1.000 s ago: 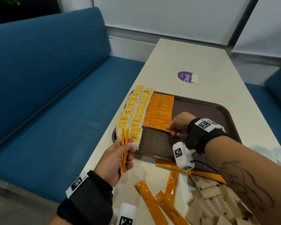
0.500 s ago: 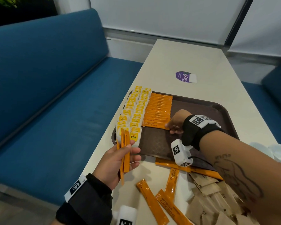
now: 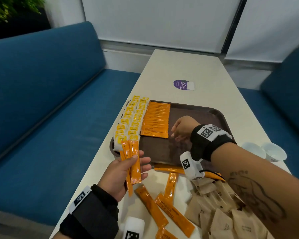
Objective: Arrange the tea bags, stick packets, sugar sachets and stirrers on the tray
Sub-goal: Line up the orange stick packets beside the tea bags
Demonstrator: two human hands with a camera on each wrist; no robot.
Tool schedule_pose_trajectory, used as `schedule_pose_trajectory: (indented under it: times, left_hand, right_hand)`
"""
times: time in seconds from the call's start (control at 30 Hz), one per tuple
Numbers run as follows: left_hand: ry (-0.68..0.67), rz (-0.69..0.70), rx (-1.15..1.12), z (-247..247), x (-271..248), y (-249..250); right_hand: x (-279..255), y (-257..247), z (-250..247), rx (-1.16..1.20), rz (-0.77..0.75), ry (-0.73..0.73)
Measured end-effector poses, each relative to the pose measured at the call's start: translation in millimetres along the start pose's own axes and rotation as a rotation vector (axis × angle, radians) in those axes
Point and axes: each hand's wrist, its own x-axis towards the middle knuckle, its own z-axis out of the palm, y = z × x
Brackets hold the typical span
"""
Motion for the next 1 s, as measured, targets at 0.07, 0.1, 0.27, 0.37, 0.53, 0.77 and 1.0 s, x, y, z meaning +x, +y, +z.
schedule_pose_trajectory:
  times: [0.07, 0.1, 0.27, 0.37, 0.53, 0.77, 1.0]
  left_hand:
    - [-0.007, -0.005, 0.007, 3.5, -2.1, -2.1]
    - [-0.009, -0.005, 0.014, 3.8, -3.3, -3.4]
    - [-0.001, 0.009, 0.034, -2.1, -7.5, -4.7]
    - [0.016, 0.025, 0.036, -9.6, -7.2, -1.8]
    - [0.036, 0.037, 0.033, -18.0, -3.9, 1.2]
    - [0.040, 0.017, 0.015, -19.4, -0.5, -1.2]
    - [0.045, 0.022, 0.031, -20.2, 3.8, -1.0]
  right_hand:
    - [-5.2, -7.8, -0.3, -0.200, -0.097, 0.019]
    - [-5.8, -12.2, 0.3, -0.255, -0.137, 0.034]
    - [12.0, -28.7, 14.1, -0.534, -0.148, 0.031]
    - [20.2, -33.2, 18.6, -0.563, -0.098, 0.060]
    - [27.5, -36.3, 23.0, -0.586, -0.013, 0.032]
    - [30.9, -34.1, 26.8, -0.576, 0.015, -0.014]
    - [33.9, -33.2, 25.5, -0.418, 0.021, 0.009]
